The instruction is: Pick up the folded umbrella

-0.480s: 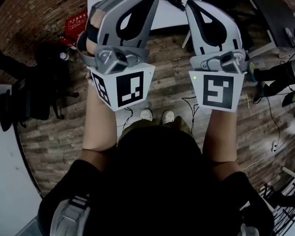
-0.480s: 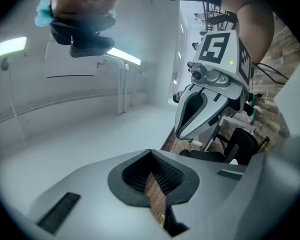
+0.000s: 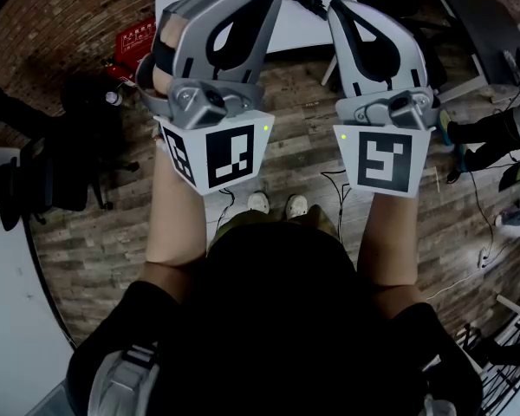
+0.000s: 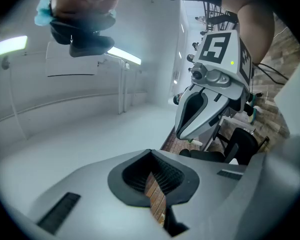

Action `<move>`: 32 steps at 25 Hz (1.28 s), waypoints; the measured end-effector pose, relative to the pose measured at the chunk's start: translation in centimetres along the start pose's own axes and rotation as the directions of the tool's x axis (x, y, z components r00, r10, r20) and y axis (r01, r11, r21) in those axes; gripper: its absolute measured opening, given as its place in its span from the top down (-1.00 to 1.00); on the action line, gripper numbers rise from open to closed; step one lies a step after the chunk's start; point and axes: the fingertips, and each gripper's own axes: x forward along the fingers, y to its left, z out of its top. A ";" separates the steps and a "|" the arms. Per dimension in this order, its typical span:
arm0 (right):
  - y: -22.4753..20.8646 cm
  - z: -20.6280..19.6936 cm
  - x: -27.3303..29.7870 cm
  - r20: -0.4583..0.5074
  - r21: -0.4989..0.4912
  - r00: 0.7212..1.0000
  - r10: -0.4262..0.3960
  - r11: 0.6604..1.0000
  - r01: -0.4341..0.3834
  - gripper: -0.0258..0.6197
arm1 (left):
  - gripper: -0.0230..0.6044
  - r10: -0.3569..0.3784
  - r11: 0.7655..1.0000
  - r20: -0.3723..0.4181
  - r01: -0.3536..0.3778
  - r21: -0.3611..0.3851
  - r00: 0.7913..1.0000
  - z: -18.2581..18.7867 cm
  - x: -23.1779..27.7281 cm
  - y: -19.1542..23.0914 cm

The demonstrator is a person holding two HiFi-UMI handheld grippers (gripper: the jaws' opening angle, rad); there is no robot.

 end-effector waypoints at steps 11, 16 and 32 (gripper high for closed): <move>0.3 0.2 0.4 0.000 0.013 1.000 -0.006 1.000 0.006 0.83 | 0.89 -0.003 1.000 -0.004 0.003 0.001 1.000 -0.6 -0.3 0.2; 0.5 0.2 0.7 0.003 0.004 1.000 -0.005 1.000 0.005 0.83 | 0.89 -0.004 1.000 -0.002 0.004 -0.001 1.000 -0.8 -0.2 0.2; 1.8 0.7 1.6 -0.016 0.004 1.000 -0.012 1.000 0.012 0.83 | 0.89 -0.007 1.000 0.012 0.007 -0.017 1.000 -2.1 -1.2 1.0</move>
